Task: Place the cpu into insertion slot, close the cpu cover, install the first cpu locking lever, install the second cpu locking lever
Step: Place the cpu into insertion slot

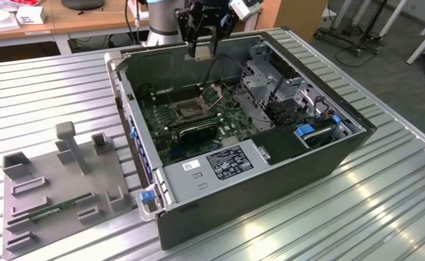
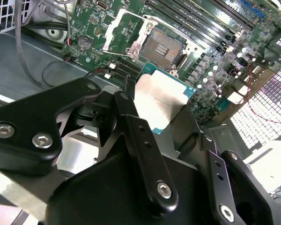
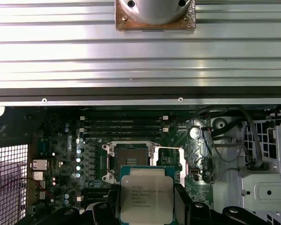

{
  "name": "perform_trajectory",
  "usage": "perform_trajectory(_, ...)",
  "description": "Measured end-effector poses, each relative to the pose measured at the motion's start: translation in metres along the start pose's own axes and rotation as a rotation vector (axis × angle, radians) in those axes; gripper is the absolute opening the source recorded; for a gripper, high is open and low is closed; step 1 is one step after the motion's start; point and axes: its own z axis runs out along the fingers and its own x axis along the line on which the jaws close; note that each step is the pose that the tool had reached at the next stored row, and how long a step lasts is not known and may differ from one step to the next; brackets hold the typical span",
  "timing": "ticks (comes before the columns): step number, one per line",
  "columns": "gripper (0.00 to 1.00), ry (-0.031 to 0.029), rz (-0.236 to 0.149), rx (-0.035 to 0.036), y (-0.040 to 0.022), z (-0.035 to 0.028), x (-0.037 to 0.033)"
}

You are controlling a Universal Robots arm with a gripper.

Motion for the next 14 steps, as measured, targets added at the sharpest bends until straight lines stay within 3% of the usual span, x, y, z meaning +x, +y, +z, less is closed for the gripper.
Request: perform_trajectory(14, 0.55, 0.0, 0.0, 0.0006, -0.001, 0.0114, -0.0002)
